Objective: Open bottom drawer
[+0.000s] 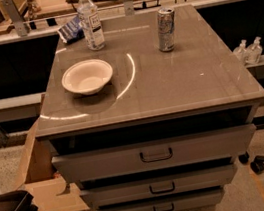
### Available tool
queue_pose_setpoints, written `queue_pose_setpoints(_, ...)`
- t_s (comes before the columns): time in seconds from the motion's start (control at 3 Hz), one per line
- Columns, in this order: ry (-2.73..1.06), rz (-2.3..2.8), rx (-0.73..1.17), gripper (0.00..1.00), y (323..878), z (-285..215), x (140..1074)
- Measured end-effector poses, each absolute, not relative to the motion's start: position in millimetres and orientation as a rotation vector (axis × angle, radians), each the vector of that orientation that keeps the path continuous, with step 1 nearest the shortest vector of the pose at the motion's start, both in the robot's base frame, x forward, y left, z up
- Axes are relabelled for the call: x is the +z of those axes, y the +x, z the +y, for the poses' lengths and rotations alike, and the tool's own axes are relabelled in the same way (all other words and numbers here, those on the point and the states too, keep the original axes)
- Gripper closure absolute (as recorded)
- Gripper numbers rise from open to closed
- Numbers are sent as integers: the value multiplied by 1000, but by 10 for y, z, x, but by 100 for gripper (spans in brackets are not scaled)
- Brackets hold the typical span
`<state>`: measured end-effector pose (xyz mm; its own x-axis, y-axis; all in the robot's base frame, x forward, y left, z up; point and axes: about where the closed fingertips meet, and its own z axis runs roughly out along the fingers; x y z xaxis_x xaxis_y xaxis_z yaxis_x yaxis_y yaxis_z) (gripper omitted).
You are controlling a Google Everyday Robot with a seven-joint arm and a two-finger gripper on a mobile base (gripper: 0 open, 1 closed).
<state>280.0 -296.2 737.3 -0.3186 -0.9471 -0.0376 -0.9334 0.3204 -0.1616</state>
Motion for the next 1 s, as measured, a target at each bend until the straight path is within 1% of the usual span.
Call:
queue_pose_setpoints(0.33, -1752, 2447, -129, 0, 2878, -2897, 7074)
queue_pose_setpoints(0.67, -1756, 2460, -55, 0, 2887, -2795, 6381)
queue_pose_setpoints(1.0, -1783, 2436, -41, 0, 2813, -2707, 5753)
